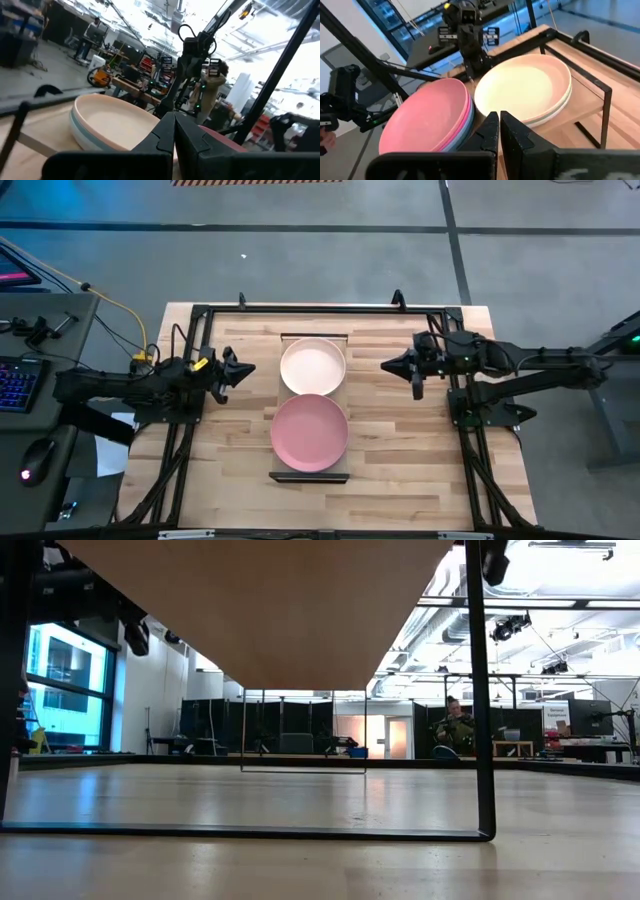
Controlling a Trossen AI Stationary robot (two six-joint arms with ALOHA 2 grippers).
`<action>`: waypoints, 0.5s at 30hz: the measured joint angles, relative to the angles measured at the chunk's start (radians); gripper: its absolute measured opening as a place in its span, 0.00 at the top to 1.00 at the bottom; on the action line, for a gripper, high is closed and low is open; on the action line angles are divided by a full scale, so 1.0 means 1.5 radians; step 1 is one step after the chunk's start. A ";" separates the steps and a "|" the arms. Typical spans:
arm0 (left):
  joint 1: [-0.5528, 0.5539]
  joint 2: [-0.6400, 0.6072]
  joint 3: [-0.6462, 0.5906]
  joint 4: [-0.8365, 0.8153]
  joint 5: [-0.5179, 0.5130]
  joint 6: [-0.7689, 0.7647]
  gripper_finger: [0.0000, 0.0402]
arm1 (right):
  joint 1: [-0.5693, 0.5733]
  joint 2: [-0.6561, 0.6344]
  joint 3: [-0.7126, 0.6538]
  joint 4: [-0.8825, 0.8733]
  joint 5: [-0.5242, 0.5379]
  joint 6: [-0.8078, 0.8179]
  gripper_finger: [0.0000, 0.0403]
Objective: Place and stack plates onto a shelf
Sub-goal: Return to Home Position
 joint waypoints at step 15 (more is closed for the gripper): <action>0.000 0.000 0.000 -0.007 0.000 -0.031 1.00 | 0.019 -0.166 -0.243 0.151 -0.024 0.031 1.00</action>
